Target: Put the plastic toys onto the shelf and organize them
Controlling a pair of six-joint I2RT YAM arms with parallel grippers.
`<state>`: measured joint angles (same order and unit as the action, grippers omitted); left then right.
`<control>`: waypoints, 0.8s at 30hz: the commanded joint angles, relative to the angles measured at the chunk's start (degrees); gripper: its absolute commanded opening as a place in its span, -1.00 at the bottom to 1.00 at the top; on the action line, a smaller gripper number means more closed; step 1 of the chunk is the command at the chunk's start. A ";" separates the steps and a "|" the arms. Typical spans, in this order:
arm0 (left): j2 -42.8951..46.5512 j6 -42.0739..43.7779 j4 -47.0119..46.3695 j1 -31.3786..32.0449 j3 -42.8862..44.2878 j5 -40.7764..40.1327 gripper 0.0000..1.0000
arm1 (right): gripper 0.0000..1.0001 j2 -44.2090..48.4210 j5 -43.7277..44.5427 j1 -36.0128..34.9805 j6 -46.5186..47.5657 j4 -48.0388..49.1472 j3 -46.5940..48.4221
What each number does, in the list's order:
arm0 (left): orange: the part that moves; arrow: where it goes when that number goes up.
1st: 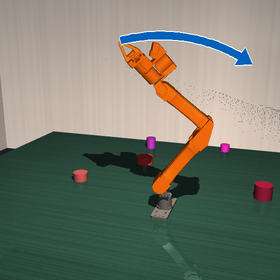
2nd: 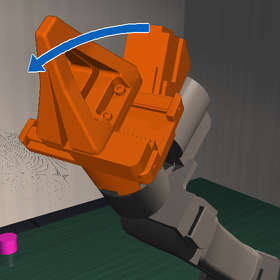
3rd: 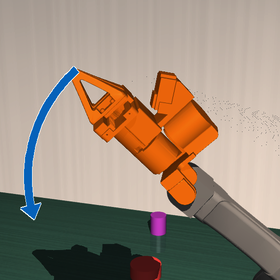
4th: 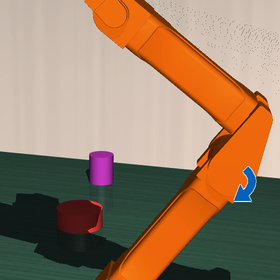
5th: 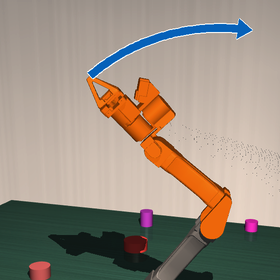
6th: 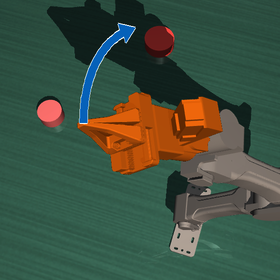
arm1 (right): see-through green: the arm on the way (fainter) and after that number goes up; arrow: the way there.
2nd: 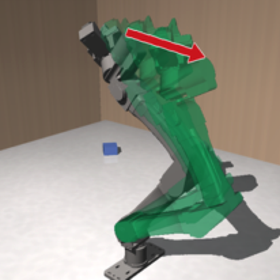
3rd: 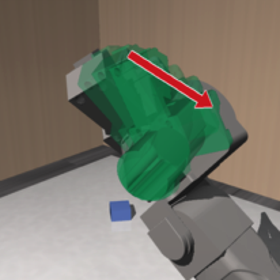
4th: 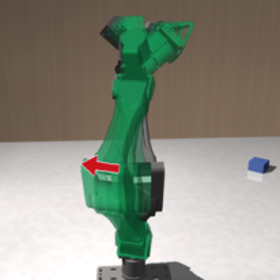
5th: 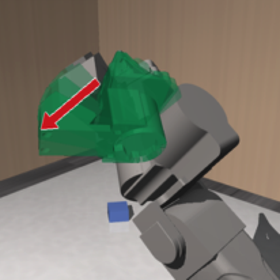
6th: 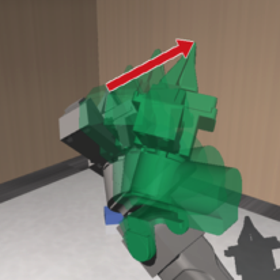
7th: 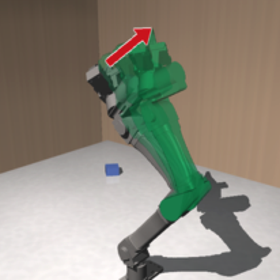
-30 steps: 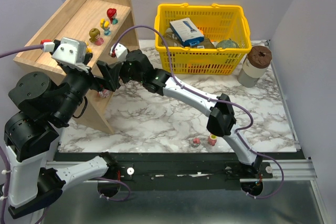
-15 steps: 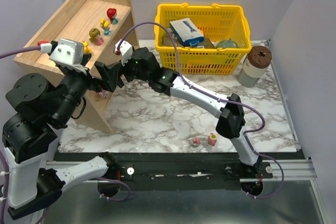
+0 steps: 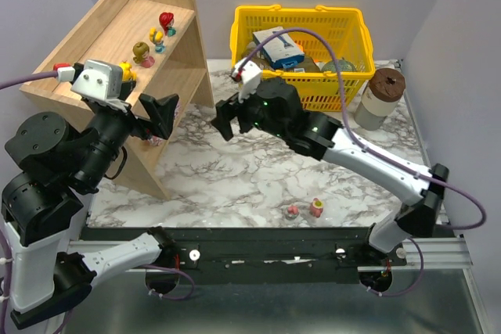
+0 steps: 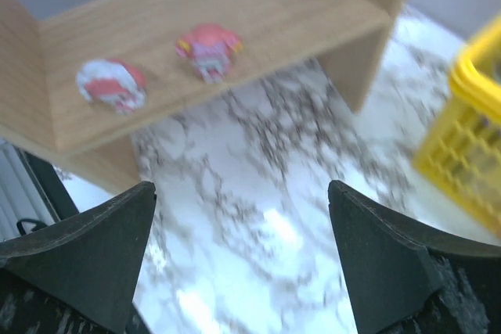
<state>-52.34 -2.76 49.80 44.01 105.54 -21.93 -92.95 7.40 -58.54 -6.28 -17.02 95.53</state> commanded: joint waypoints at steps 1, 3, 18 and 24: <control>0.83 0.92 -2.16 0.20 -2.17 3.56 0.98 | 0.95 5.05 11.83 -0.26 -13.36 -22.03 -7.97; 0.48 0.75 -2.69 0.20 -2.87 4.88 0.98 | 0.94 8.30 12.03 -0.17 -17.69 -27.17 -13.59; -1.54 0.74 -4.54 0.20 -4.72 10.42 0.98 | 0.94 26.67 0.34 -0.34 -30.63 -23.25 -47.35; -0.84 0.65 -4.19 0.20 -5.43 10.51 0.98 | 0.86 25.54 -3.27 -0.26 -29.40 -15.07 -52.72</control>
<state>-53.89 -2.57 46.33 44.01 100.51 -12.97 -66.41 7.44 -58.54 -35.18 -39.13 44.93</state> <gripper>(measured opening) 0.988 0.941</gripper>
